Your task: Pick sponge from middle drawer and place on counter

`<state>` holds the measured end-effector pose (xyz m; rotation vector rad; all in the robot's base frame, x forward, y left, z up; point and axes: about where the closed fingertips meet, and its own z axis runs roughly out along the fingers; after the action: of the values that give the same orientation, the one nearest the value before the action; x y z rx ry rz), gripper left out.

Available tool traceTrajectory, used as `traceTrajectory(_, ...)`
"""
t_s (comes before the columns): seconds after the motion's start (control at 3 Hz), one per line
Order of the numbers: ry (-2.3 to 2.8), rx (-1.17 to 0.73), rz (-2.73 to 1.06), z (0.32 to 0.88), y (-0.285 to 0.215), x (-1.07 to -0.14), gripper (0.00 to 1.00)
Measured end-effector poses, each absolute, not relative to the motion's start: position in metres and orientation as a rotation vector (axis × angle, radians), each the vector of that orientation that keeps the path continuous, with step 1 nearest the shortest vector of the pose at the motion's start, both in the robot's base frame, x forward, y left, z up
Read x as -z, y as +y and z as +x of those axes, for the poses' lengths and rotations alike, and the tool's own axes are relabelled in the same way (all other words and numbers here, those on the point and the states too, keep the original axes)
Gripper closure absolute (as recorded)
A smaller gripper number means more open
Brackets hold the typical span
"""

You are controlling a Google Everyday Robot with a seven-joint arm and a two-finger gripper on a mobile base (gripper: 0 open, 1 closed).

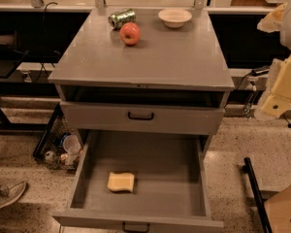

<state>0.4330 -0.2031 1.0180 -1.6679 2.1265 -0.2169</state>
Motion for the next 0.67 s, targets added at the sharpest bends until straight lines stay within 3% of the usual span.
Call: traceTrajectory(0.67,2.127,0.106,-1.661,0.439,-0.196,-0.974,0.0)
